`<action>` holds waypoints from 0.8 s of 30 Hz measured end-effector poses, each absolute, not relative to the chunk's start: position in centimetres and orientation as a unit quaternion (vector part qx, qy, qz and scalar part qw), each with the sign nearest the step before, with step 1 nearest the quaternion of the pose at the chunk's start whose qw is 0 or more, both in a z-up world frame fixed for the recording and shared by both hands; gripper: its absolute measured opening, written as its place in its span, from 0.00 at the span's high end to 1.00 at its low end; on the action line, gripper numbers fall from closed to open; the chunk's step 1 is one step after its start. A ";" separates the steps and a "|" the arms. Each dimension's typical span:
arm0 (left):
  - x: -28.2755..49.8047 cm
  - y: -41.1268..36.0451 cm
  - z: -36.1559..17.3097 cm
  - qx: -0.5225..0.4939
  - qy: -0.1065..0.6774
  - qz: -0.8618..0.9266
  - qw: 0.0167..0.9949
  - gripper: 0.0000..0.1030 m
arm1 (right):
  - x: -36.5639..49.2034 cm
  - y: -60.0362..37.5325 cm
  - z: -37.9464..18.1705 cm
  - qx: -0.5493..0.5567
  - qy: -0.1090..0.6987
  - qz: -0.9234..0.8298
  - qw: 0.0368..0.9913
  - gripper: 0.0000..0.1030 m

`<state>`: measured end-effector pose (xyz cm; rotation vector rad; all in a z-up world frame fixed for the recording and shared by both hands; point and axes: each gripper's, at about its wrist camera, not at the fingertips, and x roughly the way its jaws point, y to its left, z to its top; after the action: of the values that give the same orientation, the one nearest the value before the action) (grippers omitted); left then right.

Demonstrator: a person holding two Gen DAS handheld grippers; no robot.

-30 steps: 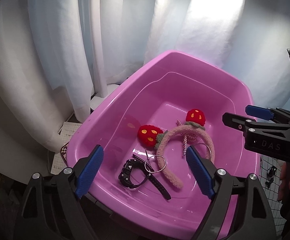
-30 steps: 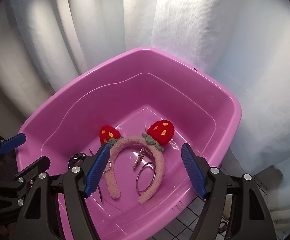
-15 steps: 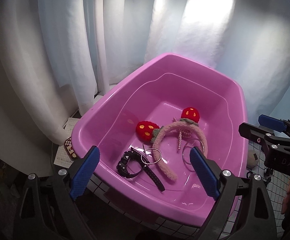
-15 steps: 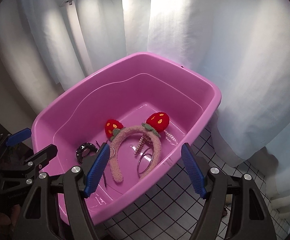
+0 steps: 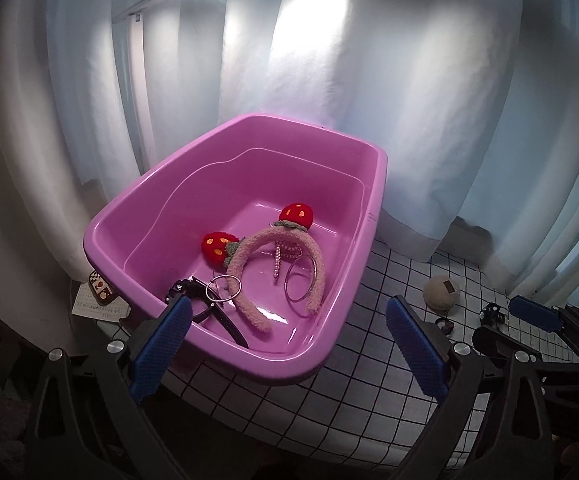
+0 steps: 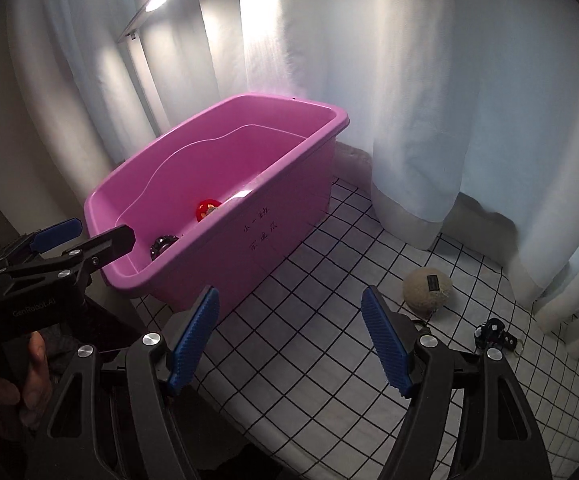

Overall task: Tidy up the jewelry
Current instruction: 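Move both tools back from the tub toward the table, then reach the left tool to the purple-knot hair tie while the right tool reaches the blue bow hair tie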

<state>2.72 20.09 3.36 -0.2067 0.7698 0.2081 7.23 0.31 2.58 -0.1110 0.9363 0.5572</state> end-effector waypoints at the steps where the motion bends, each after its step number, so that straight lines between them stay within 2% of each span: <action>1: 2.5 19.2 3.3 -0.103 0.372 0.094 0.918 0.07 | 6.6 -1.2 2.1 -0.046 0.449 0.257 0.854 0.32; 13: 0.9 8.0 -0.7 -0.089 0.398 0.031 0.913 0.07 | 1.9 -18.1 -2.0 0.036 0.483 0.153 0.861 0.32; 24: 1.6 1.8 -5.3 -0.052 0.441 0.000 0.896 0.07 | 0.9 -24.9 -6.4 0.077 0.490 0.113 0.861 0.32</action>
<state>1.59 1.80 -5.33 -0.1083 0.9131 -0.0004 0.93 -24.86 -6.36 0.1623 1.0283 0.2366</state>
